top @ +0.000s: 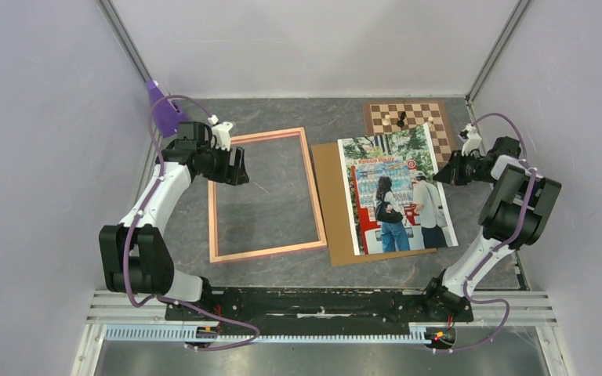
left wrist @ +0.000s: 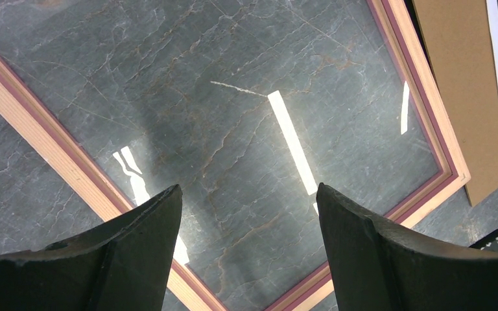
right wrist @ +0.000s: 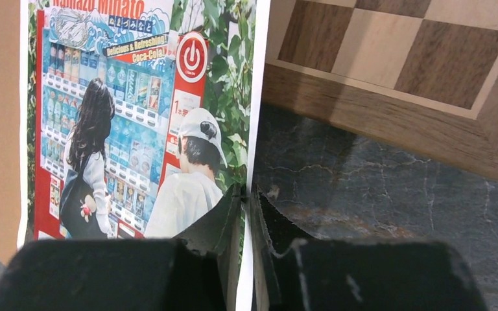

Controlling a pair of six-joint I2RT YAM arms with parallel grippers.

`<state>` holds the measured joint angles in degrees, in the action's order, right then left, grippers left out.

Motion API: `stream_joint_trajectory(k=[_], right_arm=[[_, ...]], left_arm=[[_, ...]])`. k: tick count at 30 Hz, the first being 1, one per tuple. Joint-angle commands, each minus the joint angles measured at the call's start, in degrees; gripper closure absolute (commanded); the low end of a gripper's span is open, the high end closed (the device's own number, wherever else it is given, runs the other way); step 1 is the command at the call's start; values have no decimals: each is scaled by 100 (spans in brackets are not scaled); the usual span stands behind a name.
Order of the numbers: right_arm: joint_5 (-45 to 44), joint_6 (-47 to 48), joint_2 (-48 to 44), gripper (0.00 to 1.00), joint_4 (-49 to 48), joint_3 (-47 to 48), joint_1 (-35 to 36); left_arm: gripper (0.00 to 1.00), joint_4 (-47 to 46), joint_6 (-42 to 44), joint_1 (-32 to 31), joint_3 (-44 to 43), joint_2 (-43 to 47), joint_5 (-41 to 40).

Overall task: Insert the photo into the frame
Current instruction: Pick up the photo at the center of the board.

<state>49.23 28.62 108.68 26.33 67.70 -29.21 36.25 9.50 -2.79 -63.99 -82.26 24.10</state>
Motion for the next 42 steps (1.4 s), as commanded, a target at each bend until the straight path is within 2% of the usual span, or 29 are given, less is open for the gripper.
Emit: stream_joint_trajectory(k=[1,6,15,20,25,31,38,42], right_arm=[[213,243,-425,89,234,170,-12],[269,238,-739,95,311,212,-9],[328,242,-1296,97,602,489,12],[151,-216,-2051,100,108,180,214],[-175,-635,-2872,100,-288,-99,688],[-835,-1160,-3559,100,-557,-16,1479],[-1723,-1814,-3667,100,-771,325,2565],[-2232,-2112,-3631,100,-985,399,3230]], left_arm=[[18,-222,-14,-73,-94,251,-51],[18,-276,-153,-209,-288,229,-98],[18,-406,-626,-677,-753,58,-221],[16,-527,-1301,-1212,-1195,-146,-492],[13,-473,-1876,-1726,-1833,-507,-668],[12,-260,-2784,-2032,-2730,-998,-683],[17,-395,-3707,-2612,-3554,-1159,-1076],[16,-359,-4358,-2855,-4286,-1458,-1229]])
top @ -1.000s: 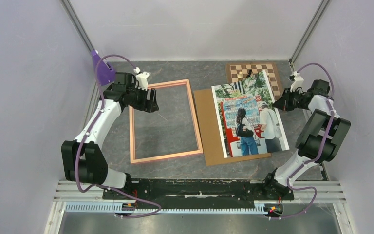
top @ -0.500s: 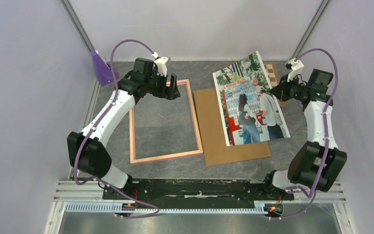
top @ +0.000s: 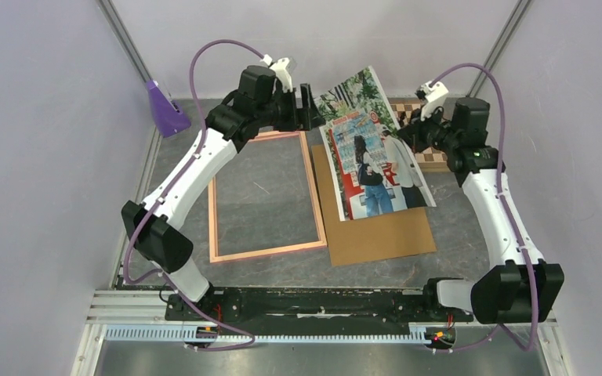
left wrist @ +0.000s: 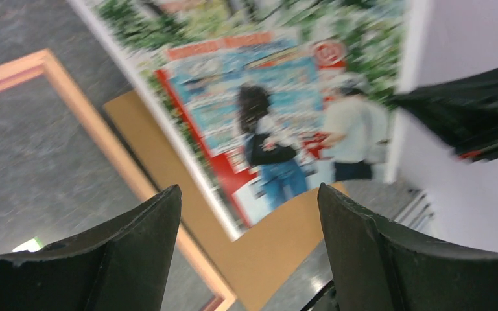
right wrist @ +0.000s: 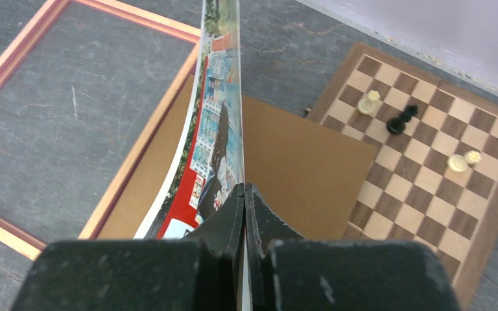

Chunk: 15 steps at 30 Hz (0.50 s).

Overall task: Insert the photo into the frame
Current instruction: Pick up the photo at the center of the board.

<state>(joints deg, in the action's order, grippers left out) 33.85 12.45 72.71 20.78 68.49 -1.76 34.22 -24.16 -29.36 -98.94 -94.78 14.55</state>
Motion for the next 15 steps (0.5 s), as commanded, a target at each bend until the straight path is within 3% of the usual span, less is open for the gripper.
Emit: stream_joint_trajectory(k=[1,9,15], right_arm=[[-838,-551,-9,100,-451,359,650],[-2071,-612,198,100,-475,686,1889],[-2572,-504,387,100,-457,839,2389]], left_arm=[[16,-77,-1142,-256,-1030,-337,-288],[14,138,-1674,-613,-1995,-1033,-349],[13,103,-1963,-689,-2337,-1356,-280]])
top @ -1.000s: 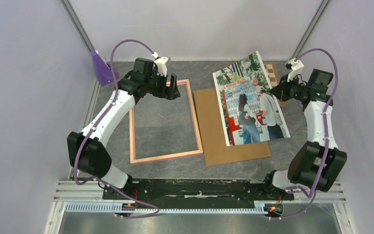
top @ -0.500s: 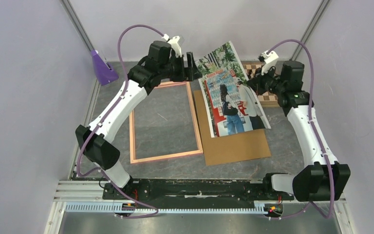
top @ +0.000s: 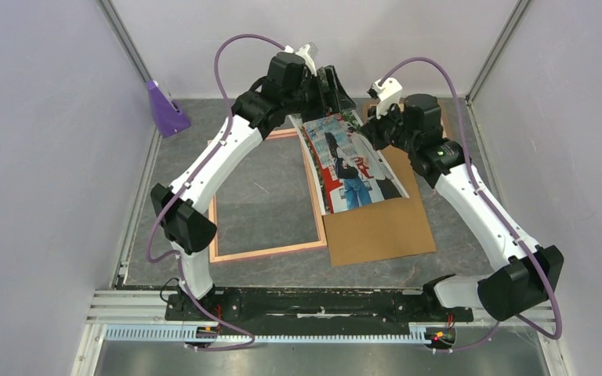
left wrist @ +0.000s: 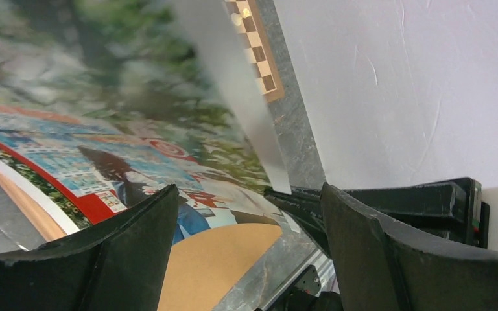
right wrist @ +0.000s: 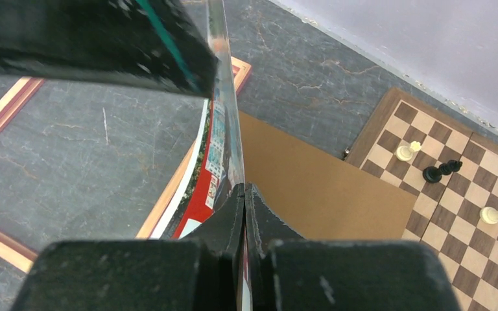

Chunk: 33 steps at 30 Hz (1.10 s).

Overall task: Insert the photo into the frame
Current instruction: Pick up the photo at the center of the board, then turn over the photo from the photo frame.

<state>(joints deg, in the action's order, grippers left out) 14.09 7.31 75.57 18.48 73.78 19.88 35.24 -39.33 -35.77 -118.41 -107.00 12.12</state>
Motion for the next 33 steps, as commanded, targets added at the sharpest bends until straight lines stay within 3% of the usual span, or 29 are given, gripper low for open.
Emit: stream_joint_trajectory(k=[1,19,33], right_arm=[[-667,43,120,100,-219,319,288],[-1777,115,73,100,-196,322,1096],[-1778,69,-47,100,-235,210,1237]], left_arm=[[14,14,-475,-61,-415,-170,-43],[25,12,-787,-163,-80,-431,-25],[52,-92,-835,-180,20,-515,62]])
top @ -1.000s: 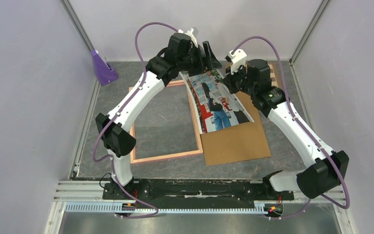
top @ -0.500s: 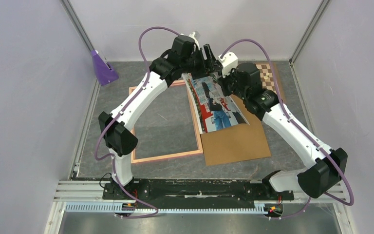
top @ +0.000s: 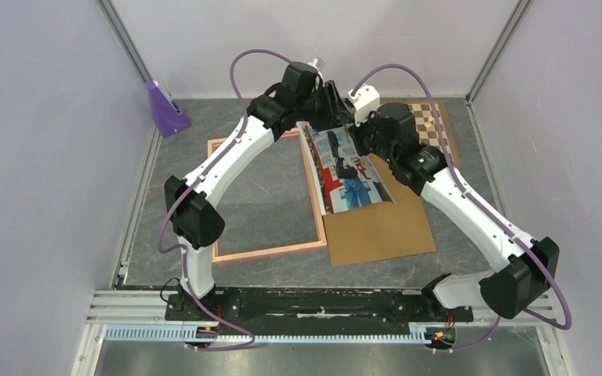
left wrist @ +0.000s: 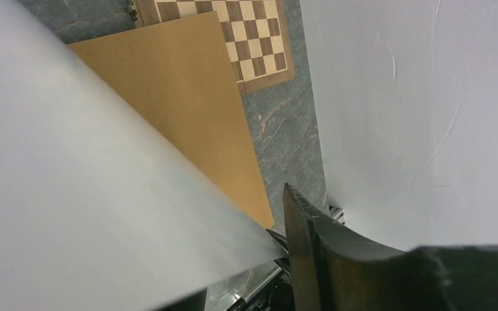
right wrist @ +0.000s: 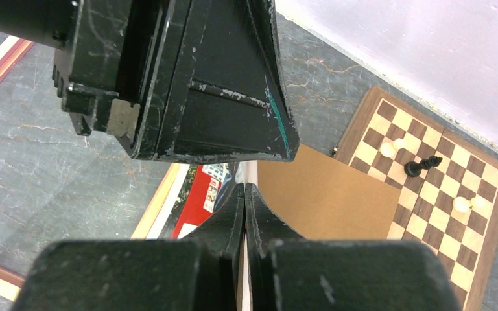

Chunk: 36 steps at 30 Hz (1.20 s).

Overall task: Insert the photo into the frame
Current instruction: Turn over the photo from the photo frame.

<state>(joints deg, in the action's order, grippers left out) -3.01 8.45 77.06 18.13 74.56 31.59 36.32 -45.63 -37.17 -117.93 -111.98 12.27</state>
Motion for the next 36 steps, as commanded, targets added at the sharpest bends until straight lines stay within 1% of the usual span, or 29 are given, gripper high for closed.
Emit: stream_joint_trajectory(k=[1,7,12,18,27,31,34,36], right_arm=[[-80,-42,-208,100,-206,105,73],[-86,-14,-234,100,-246,-42,133],[-86,43,-201,98,-258,-126,270],[-20,69,-149,90,-243,-134,439],[-306,137,-120,90,-211,-179,575],[-429,175,-155,89,-189,-188,572],[-436,166,-162,83,-181,-213,576],[-437,157,-160,75,-178,-223,576]], left_arm=[[54,-212,-223,-37,-21,-29,60],[67,-275,-262,-36,-67,-51,126],[69,-292,-254,-36,-82,-56,126],[72,-335,-241,-27,-105,-100,126],[83,-353,-166,-5,-110,-140,126],[86,-362,-139,25,-42,-105,126],[88,-379,-122,39,-39,-78,118],[92,-380,-113,43,-37,-70,109]])
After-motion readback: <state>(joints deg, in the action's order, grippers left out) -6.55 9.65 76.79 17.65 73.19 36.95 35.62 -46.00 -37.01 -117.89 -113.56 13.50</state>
